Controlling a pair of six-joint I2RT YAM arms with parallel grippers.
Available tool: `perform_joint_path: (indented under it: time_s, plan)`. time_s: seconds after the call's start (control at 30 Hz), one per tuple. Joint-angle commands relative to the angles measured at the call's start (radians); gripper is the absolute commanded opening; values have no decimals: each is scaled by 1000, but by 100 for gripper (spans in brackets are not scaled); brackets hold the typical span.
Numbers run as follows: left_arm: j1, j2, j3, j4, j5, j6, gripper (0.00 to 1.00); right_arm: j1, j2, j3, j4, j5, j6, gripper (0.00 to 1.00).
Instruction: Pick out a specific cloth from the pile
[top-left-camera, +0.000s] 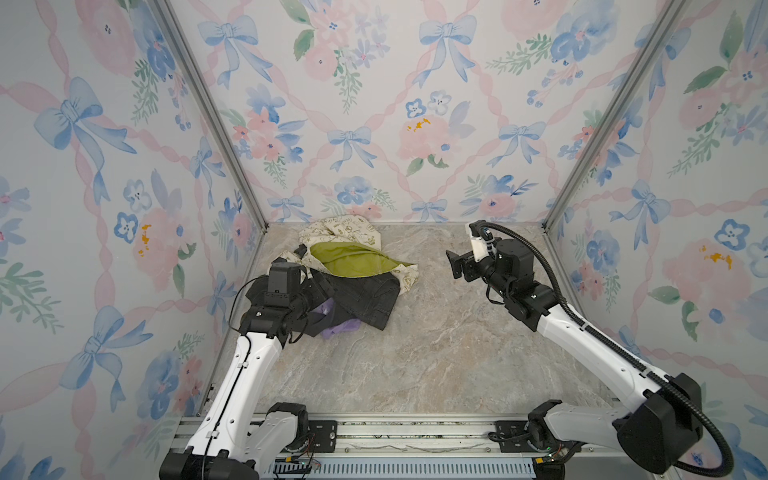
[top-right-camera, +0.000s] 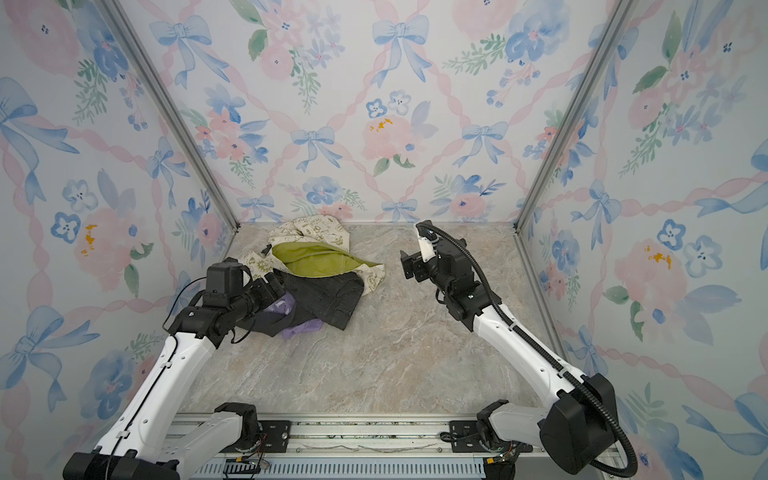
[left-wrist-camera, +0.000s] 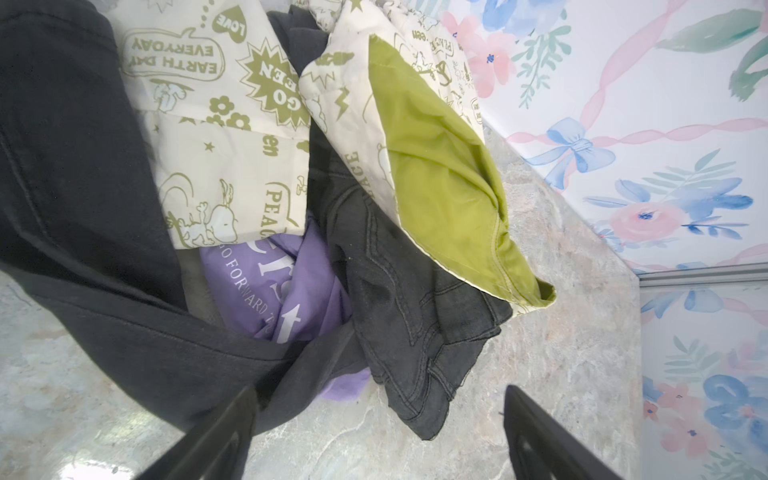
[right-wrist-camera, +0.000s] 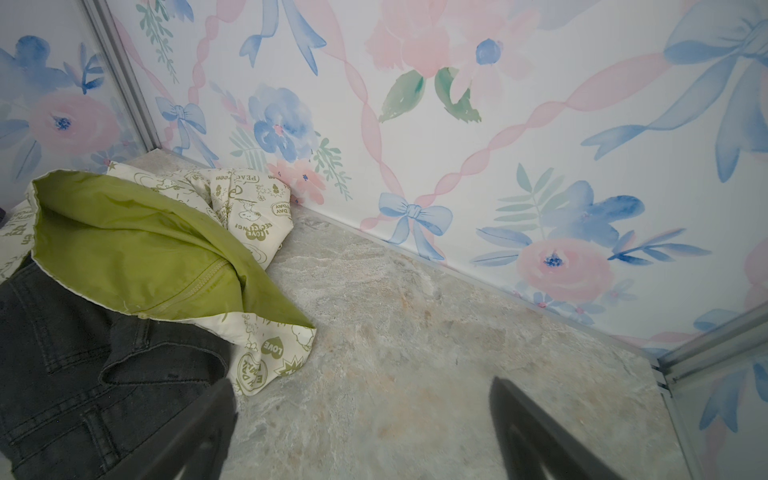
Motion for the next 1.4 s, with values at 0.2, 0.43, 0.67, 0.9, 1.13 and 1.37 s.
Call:
perform_joint_path:
  time_s: [0.2, 0.43, 0.67, 0.9, 1.13, 1.37]
  plan:
    - [4, 49, -49, -25, -27, -97, 89, 11, -63, 0, -33, -8, 1, 97]
    - [13, 179, -2, -17, -101, -49, 73, 18, -70, -18, -34, -8, 23, 97]
    - [53, 284, 6, 27, -125, -31, 62, 29, -53, 0, -47, -3, 28, 97]
    - [94, 363, -34, 140, -95, -42, 54, 56, -41, 32, -89, -62, 27, 97]
    - [105, 456, -37, 195, -72, -47, 49, 141, -15, 65, -120, -204, 54, 97]
    - [105, 515, -40, 218, -92, -53, 48, 251, 44, 108, -133, -261, 51, 97]
